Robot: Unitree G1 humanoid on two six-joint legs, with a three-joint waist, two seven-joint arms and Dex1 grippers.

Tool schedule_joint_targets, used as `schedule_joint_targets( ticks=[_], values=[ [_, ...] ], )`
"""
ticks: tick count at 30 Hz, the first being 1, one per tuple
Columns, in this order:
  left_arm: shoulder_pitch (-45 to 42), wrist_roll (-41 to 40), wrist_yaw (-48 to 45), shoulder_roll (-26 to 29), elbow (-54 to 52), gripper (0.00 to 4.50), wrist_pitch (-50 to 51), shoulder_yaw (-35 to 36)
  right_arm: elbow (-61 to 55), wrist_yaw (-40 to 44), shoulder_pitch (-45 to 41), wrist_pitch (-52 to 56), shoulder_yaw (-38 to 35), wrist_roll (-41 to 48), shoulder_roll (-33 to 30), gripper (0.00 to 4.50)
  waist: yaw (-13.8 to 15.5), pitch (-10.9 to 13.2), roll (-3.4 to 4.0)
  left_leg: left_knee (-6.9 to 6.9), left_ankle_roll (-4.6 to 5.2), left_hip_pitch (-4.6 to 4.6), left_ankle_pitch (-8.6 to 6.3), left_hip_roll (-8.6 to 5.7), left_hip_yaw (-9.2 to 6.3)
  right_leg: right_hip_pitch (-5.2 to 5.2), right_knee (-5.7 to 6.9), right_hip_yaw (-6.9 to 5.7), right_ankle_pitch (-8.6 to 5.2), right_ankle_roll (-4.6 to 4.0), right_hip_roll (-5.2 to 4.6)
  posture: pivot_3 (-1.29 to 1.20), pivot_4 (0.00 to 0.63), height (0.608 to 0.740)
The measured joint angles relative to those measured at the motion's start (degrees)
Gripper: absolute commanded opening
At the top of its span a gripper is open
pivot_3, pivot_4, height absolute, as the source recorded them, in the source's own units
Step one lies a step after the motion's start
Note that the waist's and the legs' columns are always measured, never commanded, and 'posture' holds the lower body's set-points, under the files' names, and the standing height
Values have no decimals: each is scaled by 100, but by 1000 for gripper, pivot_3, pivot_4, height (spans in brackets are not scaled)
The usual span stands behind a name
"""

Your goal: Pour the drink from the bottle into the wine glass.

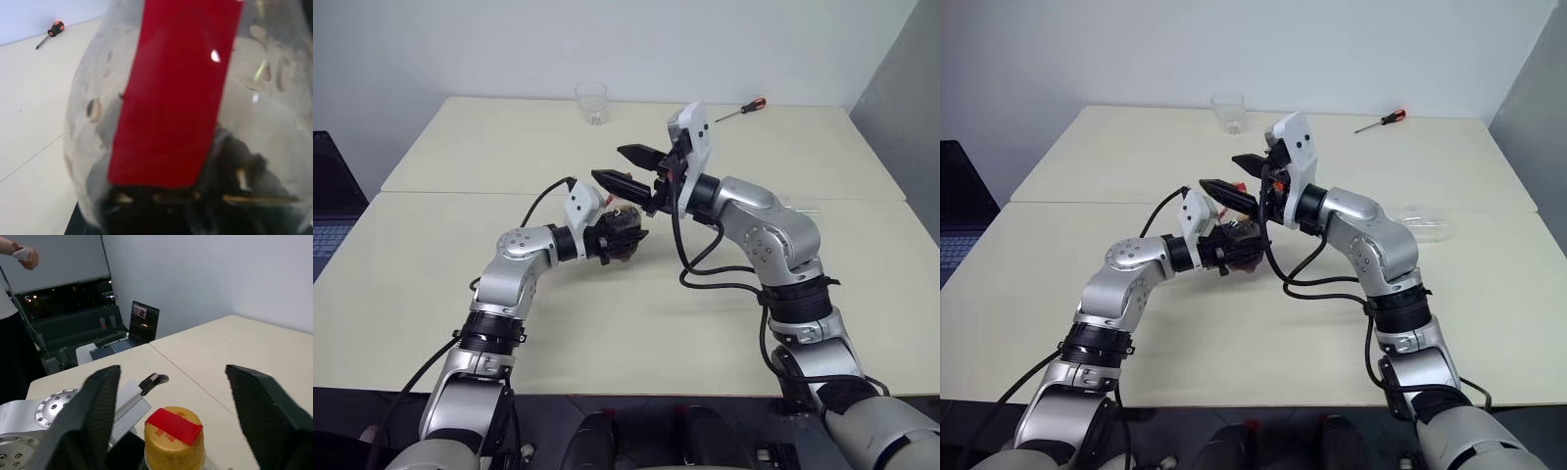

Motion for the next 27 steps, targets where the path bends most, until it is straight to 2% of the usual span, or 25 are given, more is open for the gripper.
schedule_joint_targets(
  ticks=[4, 6, 10, 13, 17, 23, 27],
  values=[
    [-101, 26, -1, 0, 136, 1954, -80, -2, 3, 16, -8, 29, -4, 6, 0, 1160, 0, 0, 0, 1, 0, -1, 0, 0, -2, 0, 1, -2, 0, 0, 0, 0, 150, 740],
    [-132, 49, -2, 0, 151, 1954, -93, -2, 2, 36, -16, 56, -32, 36, 1, 624, -1, 0, 0, 0, 0, -1, 0, 0, 0, 0, 1, 0, 0, 0, 0, 0, 150, 740],
    [-172, 66, -2, -6, 240, 1954, -110, -3, 2, 121, -16, 146, -49, 126, 4, 624, -2, 0, 1, 0, 0, -3, 0, 1, -2, -2, 1, -2, 0, 0, 0, 0, 150, 740],
    [-175, 73, -1, -7, 248, 1954, -117, -3, -1, 151, -17, 201, -65, 206, 0, 1236, -2, 1, 1, 0, 0, -3, 0, 0, -1, -2, 0, -1, 0, 0, 0, 0, 150, 740],
    [-179, 81, 7, -19, 261, 1954, -117, -2, -19, 214, -19, 230, -66, 230, -1, 2542, -2, 1, 1, 0, 0, -4, 0, 0, -2, -3, 0, -2, 0, 0, 0, 0, 150, 740],
    [-262, 91, -2, -96, 359, 1954, -129, -3, -17, 204, -25, 205, -103, 193, -10, 2542, -2, 1, 1, 1, 0, -10, 0, 0, -2, -8, 1, -2, 0, 0, 0, 0, 150, 740],
    [-294, 94, -9, -102, 395, 1954, -170, -3, -5, 191, -45, 147, -97, 131, -4, 2542, -3, 0, 1, 8, 0, -51, 1, 0, 0, -53, 16, 0, 1, -1, 0, 0, 150, 740]
  ],
)
